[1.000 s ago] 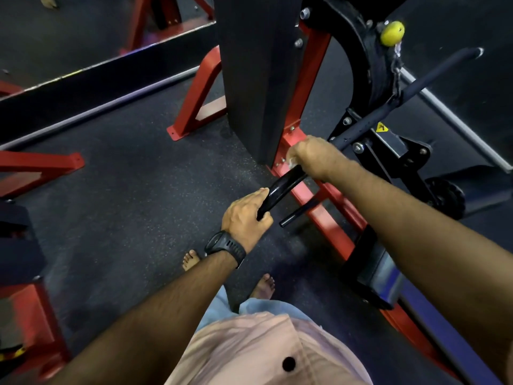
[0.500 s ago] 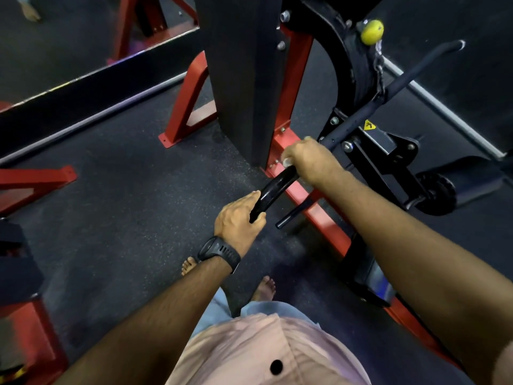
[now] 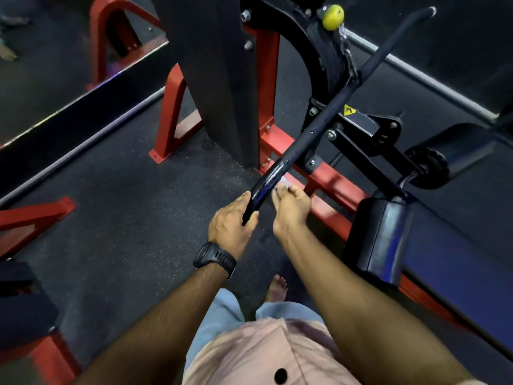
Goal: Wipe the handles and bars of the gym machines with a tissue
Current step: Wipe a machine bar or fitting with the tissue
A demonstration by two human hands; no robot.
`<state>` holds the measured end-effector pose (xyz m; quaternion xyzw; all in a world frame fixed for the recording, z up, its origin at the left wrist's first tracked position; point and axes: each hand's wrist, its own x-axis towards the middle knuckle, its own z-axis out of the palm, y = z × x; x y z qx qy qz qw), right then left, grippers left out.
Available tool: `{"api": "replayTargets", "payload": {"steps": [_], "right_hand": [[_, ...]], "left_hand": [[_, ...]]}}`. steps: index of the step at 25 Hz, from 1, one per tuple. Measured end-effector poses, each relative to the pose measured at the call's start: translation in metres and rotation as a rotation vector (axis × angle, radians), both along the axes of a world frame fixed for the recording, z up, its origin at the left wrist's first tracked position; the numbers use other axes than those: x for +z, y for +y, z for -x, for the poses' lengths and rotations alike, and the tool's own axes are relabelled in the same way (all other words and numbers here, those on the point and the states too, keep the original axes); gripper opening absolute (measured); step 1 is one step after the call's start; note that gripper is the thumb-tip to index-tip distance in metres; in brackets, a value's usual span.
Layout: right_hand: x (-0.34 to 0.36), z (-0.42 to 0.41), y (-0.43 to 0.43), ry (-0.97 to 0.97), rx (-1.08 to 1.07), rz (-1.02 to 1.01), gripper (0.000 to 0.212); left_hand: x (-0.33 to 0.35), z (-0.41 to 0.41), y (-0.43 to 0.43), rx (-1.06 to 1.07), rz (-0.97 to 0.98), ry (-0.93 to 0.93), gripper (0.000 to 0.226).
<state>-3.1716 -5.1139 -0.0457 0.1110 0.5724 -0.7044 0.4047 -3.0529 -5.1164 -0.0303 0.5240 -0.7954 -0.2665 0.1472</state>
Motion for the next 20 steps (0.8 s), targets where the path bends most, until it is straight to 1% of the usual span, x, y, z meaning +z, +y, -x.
{"api": "replayTargets", "payload": {"steps": [1, 4, 6, 7, 9, 11, 14, 16, 18, 20], "right_hand": [[0.004, -0.003, -0.002, -0.063, -0.034, 0.053, 0.010], [0.009, -0.002, -0.002, -0.103, 0.010, 0.100, 0.011], [0.008, 0.008, -0.009, -0.083, -0.027, 0.089, 0.012], [0.005, 0.013, -0.014, -0.036, -0.046, 0.065, 0.014], [-0.001, 0.013, -0.017, 0.056, -0.004, 0.009, 0.011], [-0.002, 0.012, -0.015, 0.070, 0.052, 0.002, 0.010], [0.002, 0.020, -0.023, 0.110, -0.054, -0.006, 0.010], [0.006, 0.015, -0.028, 0.149, -0.037, -0.071, 0.003], [0.005, 0.009, -0.028, 0.111, -0.009, -0.089, 0.004], [0.007, 0.009, -0.031, 0.058, -0.072, -0.049, 0.004]], "left_hand": [[0.001, 0.000, -0.001, 0.001, 0.016, -0.007, 0.050], [0.004, -0.002, -0.005, 0.005, 0.040, -0.003, 0.050], [0.006, -0.002, -0.006, 0.003, 0.035, -0.011, 0.049], [0.007, -0.001, -0.006, -0.001, 0.042, -0.020, 0.049], [0.008, 0.001, -0.007, -0.012, 0.060, -0.027, 0.048], [0.009, 0.002, -0.010, -0.013, 0.068, -0.020, 0.048], [0.012, 0.004, -0.013, -0.027, 0.062, -0.023, 0.048], [0.014, 0.004, -0.015, -0.027, 0.054, -0.038, 0.048], [0.017, 0.003, -0.021, -0.037, 0.038, -0.042, 0.048], [0.017, 0.002, -0.026, -0.077, 0.044, -0.040, 0.048]]}}
